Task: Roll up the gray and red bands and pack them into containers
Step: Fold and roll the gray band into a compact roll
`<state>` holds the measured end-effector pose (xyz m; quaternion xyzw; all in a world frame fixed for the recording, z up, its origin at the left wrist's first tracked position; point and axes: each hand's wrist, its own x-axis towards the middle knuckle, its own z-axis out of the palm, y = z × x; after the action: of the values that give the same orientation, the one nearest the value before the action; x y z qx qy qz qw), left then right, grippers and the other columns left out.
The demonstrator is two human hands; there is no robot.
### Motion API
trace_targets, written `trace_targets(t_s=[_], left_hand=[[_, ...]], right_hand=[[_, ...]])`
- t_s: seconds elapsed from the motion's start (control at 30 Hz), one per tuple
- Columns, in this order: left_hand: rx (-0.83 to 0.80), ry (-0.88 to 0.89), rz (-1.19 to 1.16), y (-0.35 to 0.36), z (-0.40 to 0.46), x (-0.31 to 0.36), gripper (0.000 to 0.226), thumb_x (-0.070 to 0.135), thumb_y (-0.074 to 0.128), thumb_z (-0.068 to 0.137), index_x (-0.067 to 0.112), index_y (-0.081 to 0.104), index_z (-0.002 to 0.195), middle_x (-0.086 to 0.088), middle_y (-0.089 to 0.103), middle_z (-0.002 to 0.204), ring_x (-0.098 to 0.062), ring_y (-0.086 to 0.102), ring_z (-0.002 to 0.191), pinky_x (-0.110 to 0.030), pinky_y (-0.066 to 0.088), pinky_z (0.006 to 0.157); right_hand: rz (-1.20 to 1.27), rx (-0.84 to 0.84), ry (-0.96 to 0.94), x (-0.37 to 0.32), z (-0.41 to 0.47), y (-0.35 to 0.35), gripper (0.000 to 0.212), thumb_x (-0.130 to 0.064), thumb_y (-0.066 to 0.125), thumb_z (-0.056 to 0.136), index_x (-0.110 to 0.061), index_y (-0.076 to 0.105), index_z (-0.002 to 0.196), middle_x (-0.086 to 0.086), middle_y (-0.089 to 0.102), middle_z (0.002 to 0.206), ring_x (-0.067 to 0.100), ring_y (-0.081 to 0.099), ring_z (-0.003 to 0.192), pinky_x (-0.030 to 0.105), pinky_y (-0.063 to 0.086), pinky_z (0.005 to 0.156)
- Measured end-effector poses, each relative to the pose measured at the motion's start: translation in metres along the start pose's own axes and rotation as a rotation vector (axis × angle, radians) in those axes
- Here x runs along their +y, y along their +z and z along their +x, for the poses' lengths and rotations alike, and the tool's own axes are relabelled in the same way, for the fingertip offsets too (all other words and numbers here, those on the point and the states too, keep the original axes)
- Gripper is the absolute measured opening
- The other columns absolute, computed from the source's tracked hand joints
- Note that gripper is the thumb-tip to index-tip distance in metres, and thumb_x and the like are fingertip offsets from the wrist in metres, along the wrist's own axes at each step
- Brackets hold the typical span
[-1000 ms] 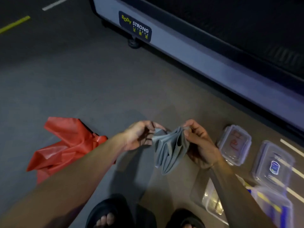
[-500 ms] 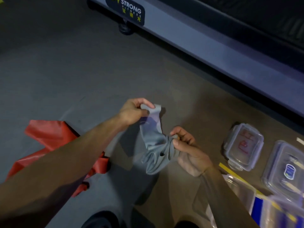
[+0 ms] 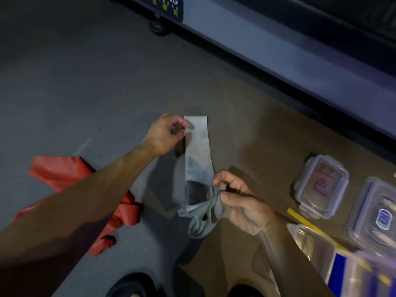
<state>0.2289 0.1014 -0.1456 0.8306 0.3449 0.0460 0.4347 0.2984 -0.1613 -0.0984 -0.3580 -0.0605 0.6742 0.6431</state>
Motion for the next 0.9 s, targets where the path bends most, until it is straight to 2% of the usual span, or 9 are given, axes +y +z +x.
trace_targets(t_s=[0.13,0.3,0.37,0.43,0.53,0.63,0.73,0.83,0.9], left_hand=[[0.062,-0.252,-0.104,0.023,-0.031,-0.020,0.019,0.020,0.077,0.090,0.029,0.065,0.079,0.008,0.072,0.086,-0.014,0.070,0.085,-0.031,0.056,0.087],[-0.233,-0.095,-0.231,0.033,-0.066,-0.008,0.029,-0.004,0.067,0.093,0.025,0.070,0.097,0.014,0.071,0.099,0.015,0.064,0.089,-0.020,0.046,0.091],[-0.365,-0.045,-0.280,0.034,-0.078,-0.002,0.051,-0.024,0.048,0.086,0.017,0.071,0.107,0.005,0.071,0.115,0.007,0.064,0.110,-0.017,0.043,0.103],[-0.490,-0.062,-0.311,0.035,-0.090,0.000,0.051,-0.022,0.044,0.082,0.005,0.071,0.115,-0.008,0.068,0.122,-0.012,0.063,0.121,-0.020,0.042,0.110],[-0.545,0.052,-0.112,0.040,-0.106,-0.008,0.025,-0.010,0.063,0.092,0.001,0.076,0.111,-0.008,0.070,0.118,-0.017,0.065,0.108,-0.020,0.048,0.095],[-0.489,0.173,-0.101,0.044,-0.125,-0.016,0.031,-0.006,0.074,0.084,0.012,0.079,0.109,0.001,0.073,0.117,-0.011,0.068,0.104,-0.025,0.052,0.093],[-0.424,-0.064,-0.306,0.048,-0.140,-0.016,0.049,-0.013,0.069,0.084,0.030,0.073,0.107,0.000,0.075,0.104,-0.014,0.071,0.093,-0.039,0.058,0.085],[-0.500,-0.157,-0.363,0.055,-0.148,-0.013,0.046,-0.011,0.060,0.082,0.026,0.071,0.107,-0.010,0.075,0.096,-0.011,0.067,0.088,-0.027,0.052,0.078],[-0.516,-0.253,-0.394,0.057,-0.149,-0.013,0.044,-0.017,0.050,0.084,0.015,0.070,0.107,-0.002,0.074,0.083,-0.006,0.065,0.075,-0.018,0.049,0.069]], right_hand=[[-0.019,0.024,-0.052,-0.001,-0.009,0.006,0.039,-0.022,0.097,0.064,-0.019,0.072,0.094,0.004,0.055,0.081,0.012,0.056,0.074,0.026,0.049,0.073],[-0.072,0.036,-0.108,0.003,-0.024,0.014,0.033,-0.020,0.093,0.071,-0.019,0.074,0.097,0.000,0.066,0.081,0.022,0.068,0.087,0.031,0.059,0.080],[-0.106,0.051,-0.126,0.006,-0.032,0.017,0.034,-0.020,0.094,0.071,-0.018,0.074,0.098,0.005,0.067,0.085,0.029,0.070,0.095,0.036,0.061,0.087],[-0.121,0.081,-0.163,0.008,-0.037,0.021,0.036,-0.021,0.096,0.067,-0.017,0.075,0.095,0.008,0.067,0.083,0.036,0.067,0.101,0.037,0.060,0.091],[-0.154,0.135,-0.246,0.011,-0.043,0.025,0.036,-0.026,0.098,0.062,-0.019,0.076,0.090,0.003,0.067,0.077,0.029,0.071,0.096,0.037,0.059,0.094],[-0.202,0.243,-0.324,0.013,-0.044,0.024,0.039,-0.032,0.099,0.061,-0.020,0.076,0.089,0.003,0.058,0.075,0.035,0.061,0.092,0.036,0.055,0.086],[-0.234,0.344,-0.402,0.012,-0.039,0.023,0.034,-0.032,0.098,0.060,-0.022,0.075,0.084,-0.001,0.060,0.075,0.020,0.062,0.078,0.024,0.056,0.076],[-0.262,0.460,-0.410,0.009,-0.022,0.022,0.020,-0.012,0.090,0.072,-0.018,0.073,0.080,0.001,0.057,0.071,0.011,0.060,0.068,0.021,0.052,0.069],[-0.255,0.551,-0.369,0.005,-0.006,0.018,0.016,-0.009,0.085,0.075,-0.018,0.073,0.081,0.008,0.064,0.077,0.017,0.063,0.073,0.028,0.052,0.073]])
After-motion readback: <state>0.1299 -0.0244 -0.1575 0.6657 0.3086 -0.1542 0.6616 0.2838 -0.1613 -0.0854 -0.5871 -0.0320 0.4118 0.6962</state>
